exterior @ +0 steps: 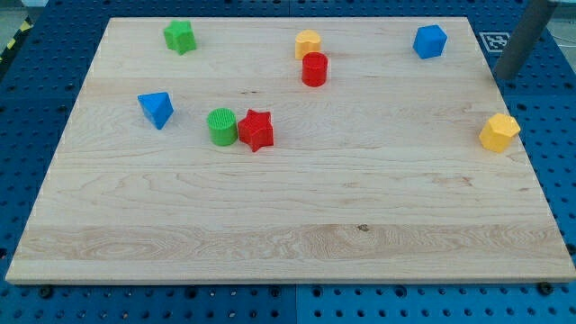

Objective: Move your arm above the green circle

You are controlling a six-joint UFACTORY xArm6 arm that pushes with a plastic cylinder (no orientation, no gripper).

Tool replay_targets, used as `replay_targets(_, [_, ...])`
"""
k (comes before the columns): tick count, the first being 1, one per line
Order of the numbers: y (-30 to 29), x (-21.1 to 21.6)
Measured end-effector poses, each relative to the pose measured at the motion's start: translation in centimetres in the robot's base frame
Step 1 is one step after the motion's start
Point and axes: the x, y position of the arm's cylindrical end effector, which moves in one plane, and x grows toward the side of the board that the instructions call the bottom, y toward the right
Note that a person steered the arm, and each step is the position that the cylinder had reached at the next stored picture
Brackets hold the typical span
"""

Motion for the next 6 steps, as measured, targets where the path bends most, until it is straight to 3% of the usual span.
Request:
replay_targets(1, [-7.3, 3.2])
replay_targets(3, [-24.1, 4.9])
replay_targets(5, [-37.6, 1.0])
replay_targets(6, [-40.9, 2.3])
